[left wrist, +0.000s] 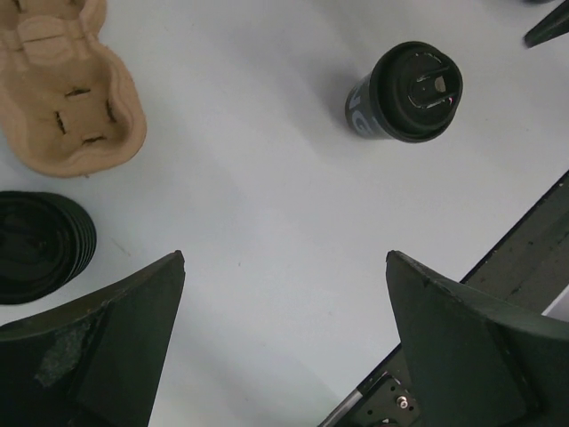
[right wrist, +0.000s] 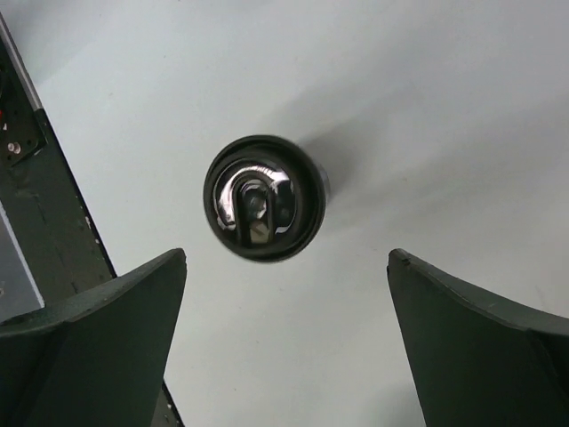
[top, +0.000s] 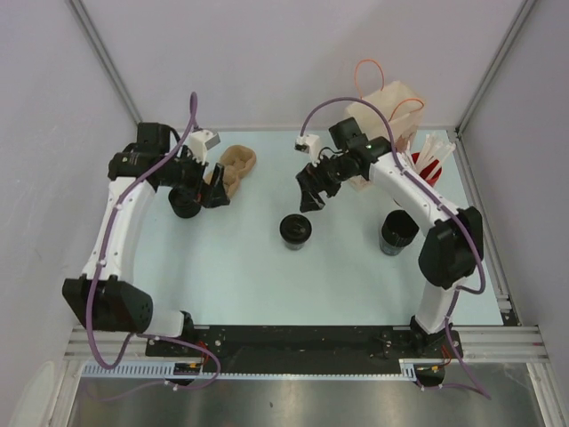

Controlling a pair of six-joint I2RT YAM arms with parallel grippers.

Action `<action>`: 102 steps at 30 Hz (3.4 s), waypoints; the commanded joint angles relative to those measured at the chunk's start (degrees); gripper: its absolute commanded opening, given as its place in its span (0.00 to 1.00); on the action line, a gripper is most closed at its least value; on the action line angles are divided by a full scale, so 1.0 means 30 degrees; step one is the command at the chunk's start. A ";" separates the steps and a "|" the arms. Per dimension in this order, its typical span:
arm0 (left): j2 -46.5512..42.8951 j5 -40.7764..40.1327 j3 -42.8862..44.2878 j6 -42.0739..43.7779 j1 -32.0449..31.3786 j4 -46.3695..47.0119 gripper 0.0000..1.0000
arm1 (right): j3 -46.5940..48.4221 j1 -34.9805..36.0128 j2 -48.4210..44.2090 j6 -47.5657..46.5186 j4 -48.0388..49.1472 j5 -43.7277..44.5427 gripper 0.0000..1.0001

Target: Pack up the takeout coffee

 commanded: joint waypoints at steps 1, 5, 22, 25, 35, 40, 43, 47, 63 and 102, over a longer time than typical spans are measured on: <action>-0.1908 -0.0822 -0.1230 0.0257 0.0510 0.1130 0.99 | 0.0843 -0.0005 -0.2589 -0.2190 -0.0865 0.1367 1.00; -0.2845 -0.0909 -0.1993 0.0432 0.0774 0.1655 0.99 | 0.0757 -0.0005 -0.3995 -0.3595 -0.2004 0.1194 1.00; -0.5717 -0.1700 -0.4629 0.1135 0.0775 0.1688 0.99 | -0.4488 0.2307 -0.5351 -0.5652 -0.0253 0.2889 1.00; -0.6245 -0.2169 -0.5186 0.1223 0.0775 0.1541 0.99 | -0.4459 0.3070 -0.4733 -0.4918 0.0889 0.3564 1.00; -0.8092 -0.2287 -0.6798 0.0990 0.0804 0.2126 0.99 | -0.3053 0.3921 -0.1862 -0.5471 0.2619 0.4095 1.00; -0.7916 -0.2082 -0.6974 0.0813 0.0775 0.2390 0.99 | -0.3140 0.3892 -0.1099 -0.5825 0.3322 0.3449 1.00; -0.7858 -0.2053 -0.7033 0.0784 0.0775 0.2420 0.99 | -0.3228 0.3892 -0.0923 -0.5825 0.4023 0.3244 1.00; -0.7945 -0.2023 -0.7267 0.0755 0.0775 0.2595 1.00 | -0.3375 0.3921 -0.0806 -0.5738 0.4495 0.2980 1.00; -0.7828 -0.1994 -0.7473 0.0667 0.0804 0.2830 0.99 | -0.3726 0.4243 -0.0132 -0.5884 0.4378 0.3009 1.00; -0.7741 -0.1789 -0.7561 0.0520 0.0863 0.2918 0.99 | -0.3668 0.4331 -0.0541 -0.5796 0.3120 0.3214 0.55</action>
